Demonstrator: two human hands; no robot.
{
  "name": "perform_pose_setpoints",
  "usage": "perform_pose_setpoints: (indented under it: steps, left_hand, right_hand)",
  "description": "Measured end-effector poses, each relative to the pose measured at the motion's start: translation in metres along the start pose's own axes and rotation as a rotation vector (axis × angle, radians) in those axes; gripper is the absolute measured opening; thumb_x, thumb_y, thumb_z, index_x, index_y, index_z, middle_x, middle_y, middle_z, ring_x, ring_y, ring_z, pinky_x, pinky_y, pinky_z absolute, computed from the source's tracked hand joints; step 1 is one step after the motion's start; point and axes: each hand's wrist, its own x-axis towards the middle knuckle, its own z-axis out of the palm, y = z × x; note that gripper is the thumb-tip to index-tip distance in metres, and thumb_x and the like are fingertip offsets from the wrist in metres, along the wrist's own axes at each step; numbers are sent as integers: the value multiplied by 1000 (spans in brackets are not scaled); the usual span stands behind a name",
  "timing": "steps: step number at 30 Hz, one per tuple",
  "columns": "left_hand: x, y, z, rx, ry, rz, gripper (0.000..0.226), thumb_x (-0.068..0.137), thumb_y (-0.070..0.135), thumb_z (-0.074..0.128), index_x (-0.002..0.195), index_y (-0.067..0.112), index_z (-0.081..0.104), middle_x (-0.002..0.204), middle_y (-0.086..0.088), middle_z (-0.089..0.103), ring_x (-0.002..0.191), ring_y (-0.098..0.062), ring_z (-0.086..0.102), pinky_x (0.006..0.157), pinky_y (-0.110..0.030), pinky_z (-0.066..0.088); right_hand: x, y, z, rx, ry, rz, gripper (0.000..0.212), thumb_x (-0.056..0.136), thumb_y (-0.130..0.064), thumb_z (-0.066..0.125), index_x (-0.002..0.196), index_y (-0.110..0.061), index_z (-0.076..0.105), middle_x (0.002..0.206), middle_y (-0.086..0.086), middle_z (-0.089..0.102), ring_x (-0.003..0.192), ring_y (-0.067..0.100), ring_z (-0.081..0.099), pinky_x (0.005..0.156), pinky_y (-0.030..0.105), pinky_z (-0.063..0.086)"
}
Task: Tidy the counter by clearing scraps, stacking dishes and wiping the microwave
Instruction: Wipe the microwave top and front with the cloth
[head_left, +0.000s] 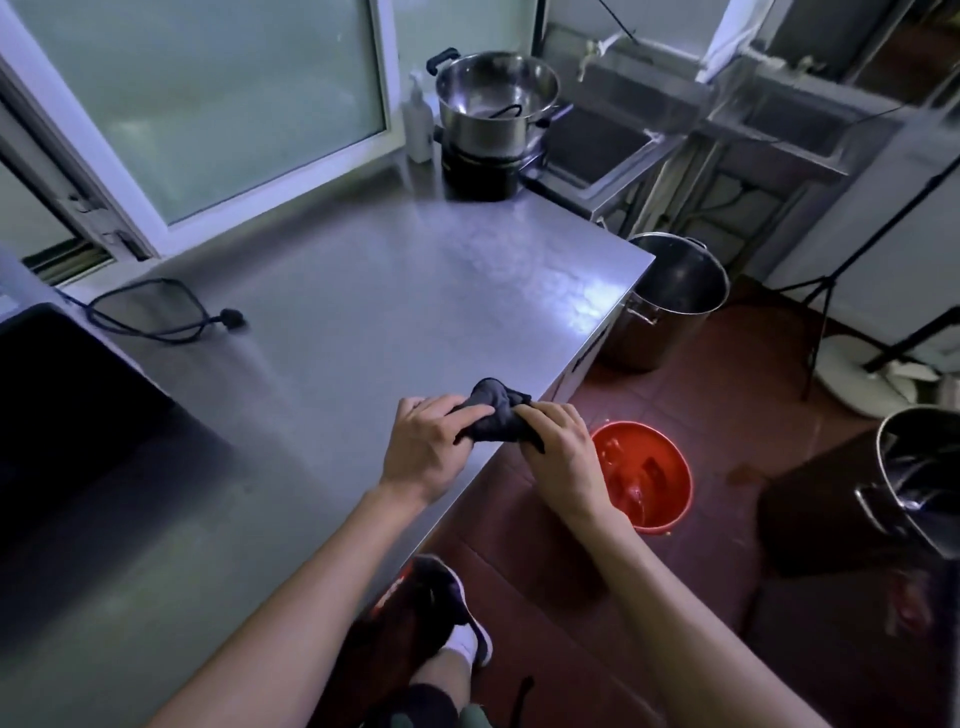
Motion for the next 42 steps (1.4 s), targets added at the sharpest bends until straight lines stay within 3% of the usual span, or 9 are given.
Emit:
perform_pose_setpoints:
  steps: [8, 18, 32, 42]
  left_hand:
    - [86, -27, 49, -89, 26, -44, 46, 65, 2, 78, 104, 27, 76, 93, 8, 72, 80, -20, 67, 71, -42, 47]
    - [171, -41, 91, -80, -82, -108, 46, 67, 7, 76, 107, 29, 75, 94, 6, 70, 82, -22, 66, 75, -40, 45]
    - [322, 3, 225, 30, -226, -228, 47, 70, 6, 73, 110, 29, 74, 97, 2, 69, 86, -24, 65, 80, -38, 42]
    - [402, 27, 311, 97, -252, -348, 49, 77, 9, 77, 122, 26, 70, 114, -8, 65, 98, -31, 64, 82, -43, 42]
  right_hand:
    - [94, 50, 11, -56, -49, 6, 41, 72, 9, 75, 110, -6, 73, 106, 9, 71, 91, 34, 60, 81, 41, 52]
    - [171, 104, 18, -53, -97, 45, 38, 76, 6, 73, 112, -7, 72, 106, 8, 71, 92, 33, 60, 84, 41, 50]
    - [289, 290, 7, 6, -222, 88, 44, 74, 5, 72, 116, -9, 70, 111, 7, 70, 96, 32, 59, 87, 41, 48]
    - [377, 389, 13, -57, -239, 53, 42, 72, 9, 69, 111, -6, 73, 116, 12, 69, 101, 39, 61, 81, 48, 49]
